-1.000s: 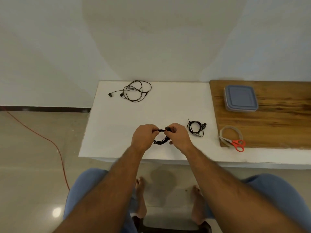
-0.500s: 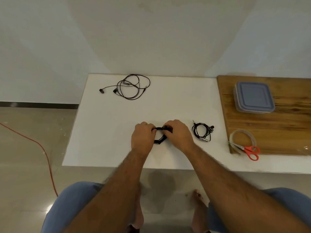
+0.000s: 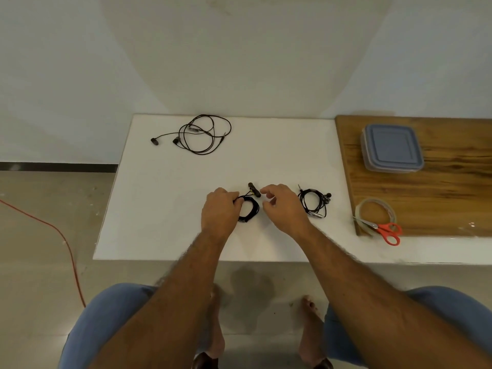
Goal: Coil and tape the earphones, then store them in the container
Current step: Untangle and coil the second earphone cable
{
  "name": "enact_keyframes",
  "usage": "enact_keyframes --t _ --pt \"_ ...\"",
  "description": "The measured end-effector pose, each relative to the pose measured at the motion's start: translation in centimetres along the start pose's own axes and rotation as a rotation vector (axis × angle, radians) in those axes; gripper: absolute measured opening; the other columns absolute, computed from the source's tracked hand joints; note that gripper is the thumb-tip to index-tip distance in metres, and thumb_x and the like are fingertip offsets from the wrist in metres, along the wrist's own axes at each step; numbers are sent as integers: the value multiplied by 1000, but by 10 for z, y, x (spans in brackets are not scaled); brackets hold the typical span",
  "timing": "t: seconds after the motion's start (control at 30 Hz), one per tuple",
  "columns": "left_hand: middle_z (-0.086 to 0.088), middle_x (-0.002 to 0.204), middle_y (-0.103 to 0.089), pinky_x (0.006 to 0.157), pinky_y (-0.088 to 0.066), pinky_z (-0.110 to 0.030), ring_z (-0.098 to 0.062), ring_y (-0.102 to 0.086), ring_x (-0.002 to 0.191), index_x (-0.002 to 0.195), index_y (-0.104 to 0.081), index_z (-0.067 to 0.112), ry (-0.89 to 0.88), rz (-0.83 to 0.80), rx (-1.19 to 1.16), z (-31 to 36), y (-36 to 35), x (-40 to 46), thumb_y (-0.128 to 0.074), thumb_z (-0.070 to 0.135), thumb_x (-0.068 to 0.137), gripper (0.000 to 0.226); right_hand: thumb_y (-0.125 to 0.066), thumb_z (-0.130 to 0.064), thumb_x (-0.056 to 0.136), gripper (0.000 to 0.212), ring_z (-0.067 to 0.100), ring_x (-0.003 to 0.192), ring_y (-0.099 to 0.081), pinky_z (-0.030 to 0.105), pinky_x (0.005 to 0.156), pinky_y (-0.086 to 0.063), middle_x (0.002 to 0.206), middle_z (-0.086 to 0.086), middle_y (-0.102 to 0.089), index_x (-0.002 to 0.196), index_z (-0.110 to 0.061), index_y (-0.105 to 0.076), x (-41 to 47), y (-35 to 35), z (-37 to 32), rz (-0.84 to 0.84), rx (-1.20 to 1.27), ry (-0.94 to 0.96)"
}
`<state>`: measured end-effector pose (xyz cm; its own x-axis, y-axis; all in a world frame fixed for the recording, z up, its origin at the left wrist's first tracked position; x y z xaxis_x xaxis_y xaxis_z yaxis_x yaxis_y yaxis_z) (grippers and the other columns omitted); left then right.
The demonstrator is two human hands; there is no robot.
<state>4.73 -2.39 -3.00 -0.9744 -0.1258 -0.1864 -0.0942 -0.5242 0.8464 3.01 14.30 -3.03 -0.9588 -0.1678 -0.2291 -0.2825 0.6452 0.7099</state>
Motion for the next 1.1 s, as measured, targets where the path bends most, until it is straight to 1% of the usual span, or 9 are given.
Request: enact_keyframes --t 0.2,0.4,0.53,0.7,0.8,0.9,1.0,1.03,1.1 --pt "-10 105 -60 76 -49 -36 -25 -55 98 112 -70 14 17 -10 10 2 2 0 -46 34 100 33 -57 -14 89 32 9 91 -56 28 87 -48 113 0 -58 121 -21 -62 -3 3 0 5 11 -2" --pt "-13 107 -62 79 -50 -37 -26 -59 98 116 -68 12 20 -4 -34 3 6 -4 -47 32 100 33 -57 -13 89 33 9 88 -55 22 80 -43 113 0 -58 121 -21 -62 -11 1 2 -4 21 -16" --pt "-13 106 -62 79 -50 -37 -27 -60 96 112 -69 11 30 7 -62 2 8 -4 -47 33 99 34 -58 -14 89 34 9 89 -56 22 81 -44 115 0 -58 122 -22 -61 -12 3 1 4 25 -15" --pt "-9 113 -62 85 -48 -34 -25 -59 106 126 -65 20 75 14 -100 -4 9 -4 -43 37 100 37 -58 -15 89 32 10 90 -57 24 82 -46 112 -1 -57 121 -21 -61 -14 6 -1 8 25 -4" --pt "-8 110 -62 82 -46 -32 -25 -60 104 119 -68 19 89 27 -128 -6 12 -5 -43 35 101 35 -58 -15 90 32 10 89 -57 24 82 -46 112 -1 -56 121 -21 -61 -15 6 0 5 24 -9" --pt "-10 103 -62 76 -43 -31 -25 -59 96 108 -71 13 88 34 -138 -4 14 -7 -43 30 101 33 -58 -14 89 31 10 90 -56 23 82 -45 111 -2 -56 119 -20 -62 -18 7 2 10 22 -10" --pt "-5 96 -58 75 -39 -26 -22 -58 92 109 -70 10 86 64 -157 -3 17 -9 -44 28 101 33 -58 -13 90 29 10 87 -56 21 80 -42 109 -2 -56 117 -19 -63 -20 12 3 27 26 -8" --pt "-5 97 -59 76 -38 -26 -23 -59 94 109 -70 10 86 73 -161 -3 18 -9 -44 28 101 33 -58 -12 90 28 10 86 -55 20 79 -41 108 -2 -57 116 -19 -64 -21 14 3 34 23 -7" --pt "-8 110 -64 81 -40 -25 -23 -60 104 118 -68 15 94 86 -164 -3 20 -10 -45 30 101 33 -58 -11 90 25 10 85 -55 19 78 -41 106 0 -59 114 -17 -65 -24 20 4 48 11 -3"
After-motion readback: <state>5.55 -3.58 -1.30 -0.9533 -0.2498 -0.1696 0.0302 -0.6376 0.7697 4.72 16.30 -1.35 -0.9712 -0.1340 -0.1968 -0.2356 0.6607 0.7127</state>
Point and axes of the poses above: each hand's wrist, its own x-axis towards the middle knuckle, its own y-axis out of the back of the hand, z = x × y, the point moved 5 cm from there along x, towards the middle knuckle
